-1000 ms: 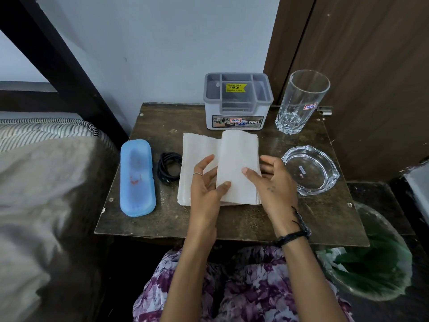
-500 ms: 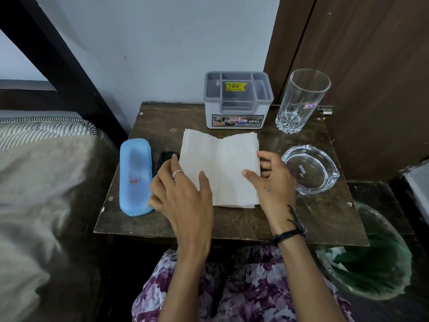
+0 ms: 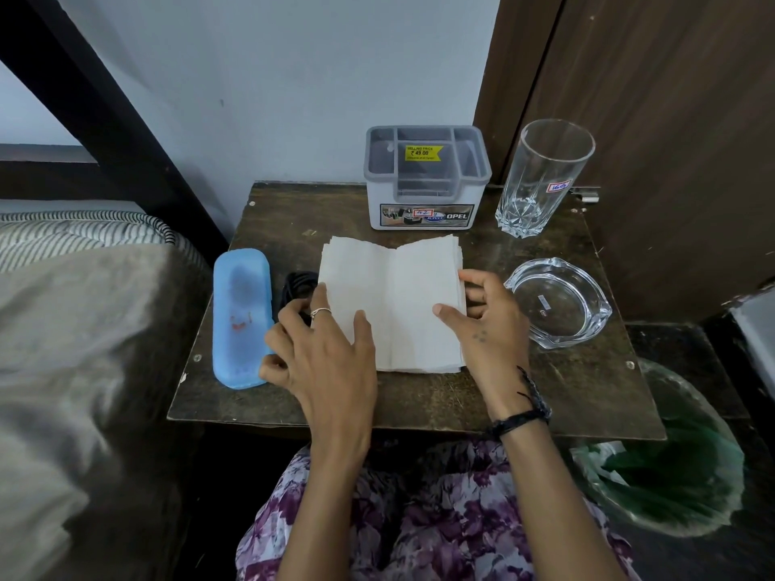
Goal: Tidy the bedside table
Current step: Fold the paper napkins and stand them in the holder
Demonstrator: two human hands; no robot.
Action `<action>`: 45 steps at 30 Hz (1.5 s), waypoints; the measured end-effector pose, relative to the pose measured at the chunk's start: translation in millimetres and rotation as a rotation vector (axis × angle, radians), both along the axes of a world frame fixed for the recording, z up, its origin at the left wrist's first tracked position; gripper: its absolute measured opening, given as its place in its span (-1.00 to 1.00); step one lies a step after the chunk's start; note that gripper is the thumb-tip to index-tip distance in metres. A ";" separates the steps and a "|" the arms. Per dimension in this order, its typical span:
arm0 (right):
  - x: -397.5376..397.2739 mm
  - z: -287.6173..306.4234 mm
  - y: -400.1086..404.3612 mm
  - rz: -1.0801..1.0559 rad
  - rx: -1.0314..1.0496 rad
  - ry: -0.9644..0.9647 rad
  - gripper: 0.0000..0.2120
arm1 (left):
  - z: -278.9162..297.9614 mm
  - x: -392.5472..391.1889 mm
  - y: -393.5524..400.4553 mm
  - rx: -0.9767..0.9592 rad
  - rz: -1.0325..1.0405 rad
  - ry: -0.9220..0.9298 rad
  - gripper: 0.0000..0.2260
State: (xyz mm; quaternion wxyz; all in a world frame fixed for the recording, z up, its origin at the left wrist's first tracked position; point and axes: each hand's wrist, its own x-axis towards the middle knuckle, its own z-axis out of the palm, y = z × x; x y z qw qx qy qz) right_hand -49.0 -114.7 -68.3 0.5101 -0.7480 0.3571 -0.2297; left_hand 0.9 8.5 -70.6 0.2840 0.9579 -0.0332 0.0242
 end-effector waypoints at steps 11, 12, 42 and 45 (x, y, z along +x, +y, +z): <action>-0.7 -2.3 -0.3 0.023 -0.004 0.020 -0.60 | 5.7 1.8 -2.3 -0.251 0.062 0.084 -0.66; -0.7 -2.2 -0.5 0.027 -0.004 0.021 -0.60 | 6.0 2.0 -2.1 -0.247 0.063 0.086 -0.64; 1.7 -1.3 -0.8 0.010 0.057 0.064 -0.74 | 7.8 -12.6 -15.7 -0.564 -0.321 0.194 -0.81; -1.3 2.4 -4.5 -0.018 0.168 -0.068 -0.67 | 5.3 -5.4 -10.9 -0.618 -0.237 0.274 -0.70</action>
